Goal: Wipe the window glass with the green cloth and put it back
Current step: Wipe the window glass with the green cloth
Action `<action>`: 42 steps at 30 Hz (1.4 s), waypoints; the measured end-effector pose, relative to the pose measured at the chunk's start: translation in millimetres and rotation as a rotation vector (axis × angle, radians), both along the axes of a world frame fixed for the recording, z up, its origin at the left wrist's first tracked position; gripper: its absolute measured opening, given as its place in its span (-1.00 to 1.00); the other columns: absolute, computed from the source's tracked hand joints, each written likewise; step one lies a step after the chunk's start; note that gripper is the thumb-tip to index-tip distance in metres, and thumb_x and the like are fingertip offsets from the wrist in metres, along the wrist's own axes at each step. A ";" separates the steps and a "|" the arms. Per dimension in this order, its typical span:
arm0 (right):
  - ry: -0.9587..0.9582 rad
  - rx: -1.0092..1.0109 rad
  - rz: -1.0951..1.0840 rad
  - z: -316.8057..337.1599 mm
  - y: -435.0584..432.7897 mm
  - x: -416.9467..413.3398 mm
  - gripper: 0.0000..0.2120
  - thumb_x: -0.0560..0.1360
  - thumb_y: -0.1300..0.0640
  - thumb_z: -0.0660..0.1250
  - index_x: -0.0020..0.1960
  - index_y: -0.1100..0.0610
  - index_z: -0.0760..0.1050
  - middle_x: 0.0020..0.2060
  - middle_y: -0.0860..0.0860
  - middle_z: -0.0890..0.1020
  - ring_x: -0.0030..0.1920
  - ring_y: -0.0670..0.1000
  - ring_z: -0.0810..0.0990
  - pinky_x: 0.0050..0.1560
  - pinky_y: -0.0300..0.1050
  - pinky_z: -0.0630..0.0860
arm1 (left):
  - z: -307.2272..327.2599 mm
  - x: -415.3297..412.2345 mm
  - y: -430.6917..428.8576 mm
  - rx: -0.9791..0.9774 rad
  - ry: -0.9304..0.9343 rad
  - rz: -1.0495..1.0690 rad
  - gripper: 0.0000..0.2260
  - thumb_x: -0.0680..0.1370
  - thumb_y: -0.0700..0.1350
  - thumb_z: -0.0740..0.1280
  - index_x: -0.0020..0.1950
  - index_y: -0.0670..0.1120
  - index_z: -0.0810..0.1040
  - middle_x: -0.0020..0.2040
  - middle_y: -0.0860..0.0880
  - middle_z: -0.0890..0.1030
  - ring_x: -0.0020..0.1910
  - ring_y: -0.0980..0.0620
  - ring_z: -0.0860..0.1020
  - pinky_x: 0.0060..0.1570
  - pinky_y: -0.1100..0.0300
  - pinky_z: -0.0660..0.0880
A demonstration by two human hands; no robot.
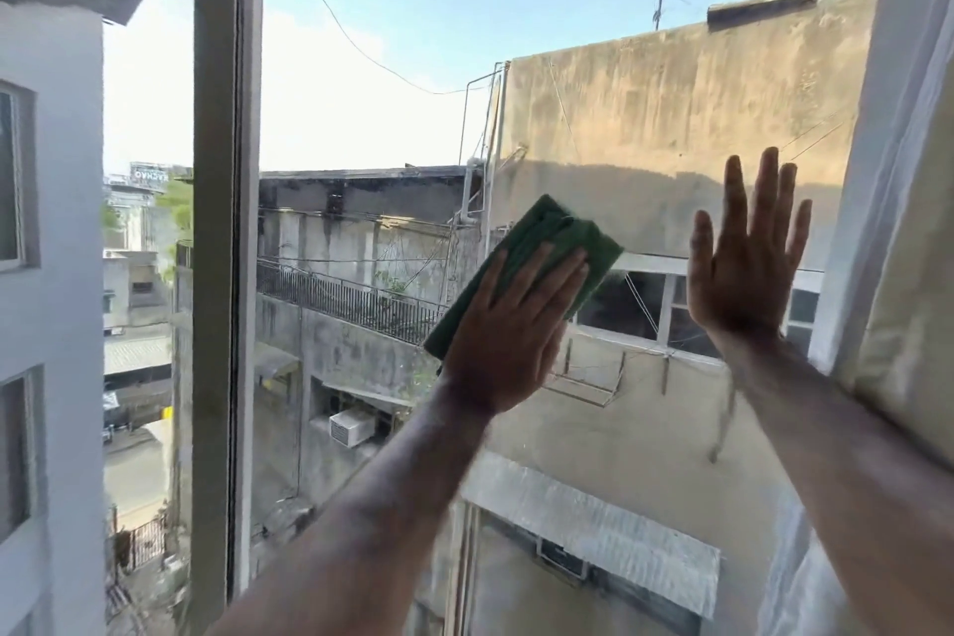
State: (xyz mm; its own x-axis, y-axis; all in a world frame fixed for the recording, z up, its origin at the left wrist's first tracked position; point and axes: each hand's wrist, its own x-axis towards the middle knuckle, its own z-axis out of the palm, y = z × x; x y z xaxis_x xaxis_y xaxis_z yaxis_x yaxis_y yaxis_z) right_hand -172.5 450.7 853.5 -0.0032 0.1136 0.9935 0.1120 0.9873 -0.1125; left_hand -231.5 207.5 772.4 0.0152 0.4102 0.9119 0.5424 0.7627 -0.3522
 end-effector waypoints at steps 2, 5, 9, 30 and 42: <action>-0.005 -0.004 -0.002 1.0 -3.2 0.1 -0.42 0.76 -0.11 -0.06 0.75 -0.02 -0.01 0.75 0.12 0.03 0.75 0.13 -0.01 0.71 0.31 0.01 | -23.3 -11.4 -50.2 0.050 -0.003 0.049 -0.49 0.72 -0.01 0.16 0.66 -0.07 0.20 0.67 -0.09 0.22 0.68 -0.14 0.12 0.58 -0.31 0.18; 0.000 -0.014 -0.025 -0.6 -4.3 -0.6 -0.41 0.75 -0.13 -0.11 0.75 0.00 0.00 0.75 0.12 0.04 0.75 0.14 -0.01 0.71 0.30 0.02 | -3.3 -29.2 -121.4 0.263 -0.033 0.132 -0.46 0.72 -0.04 0.15 0.68 -0.10 0.11 0.67 -0.16 0.21 0.67 -0.21 0.12 0.57 -0.34 0.19; 0.008 -0.023 -0.039 1.0 -4.1 -2.8 -0.37 0.74 -0.18 -0.20 0.75 0.02 0.03 0.75 0.13 0.06 0.75 0.14 0.01 0.72 0.27 0.02 | 94.4 -32.7 -130.9 0.810 -0.225 0.161 -0.43 0.74 0.12 -0.05 0.70 -0.11 -0.02 0.70 -0.17 0.08 0.68 -0.22 0.06 0.62 -0.31 0.07; 0.013 -0.005 -0.037 0.8 -0.2 -2.8 -0.42 0.76 -0.08 0.01 0.74 0.02 0.04 0.74 0.13 0.08 0.75 0.14 0.03 0.70 0.30 0.05 | -100.0 -20.1 -79.8 0.087 -0.113 0.162 -0.39 0.65 0.01 0.29 0.66 -0.12 0.21 0.67 -0.13 0.23 0.66 -0.21 0.16 0.56 -0.40 0.15; 0.028 -0.006 -0.050 -0.4 -0.3 -6.7 -0.41 0.76 -0.10 -0.02 0.74 0.02 0.04 0.74 0.13 0.07 0.75 0.14 0.02 0.70 0.29 0.04 | 143.9 -23.2 -61.2 0.934 -0.282 0.182 -0.33 0.70 0.26 -0.11 0.70 -0.11 0.04 0.71 -0.10 0.07 0.69 -0.17 0.04 0.59 -0.33 0.06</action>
State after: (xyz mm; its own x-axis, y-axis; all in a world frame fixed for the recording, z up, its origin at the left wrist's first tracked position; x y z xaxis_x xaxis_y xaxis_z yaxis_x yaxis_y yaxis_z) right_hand -179.3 450.4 853.1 0.0309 0.1193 0.9924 0.1582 0.9797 -0.1227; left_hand -254.8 146.3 916.3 -0.2442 -0.5002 0.8307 0.3608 0.7483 0.5566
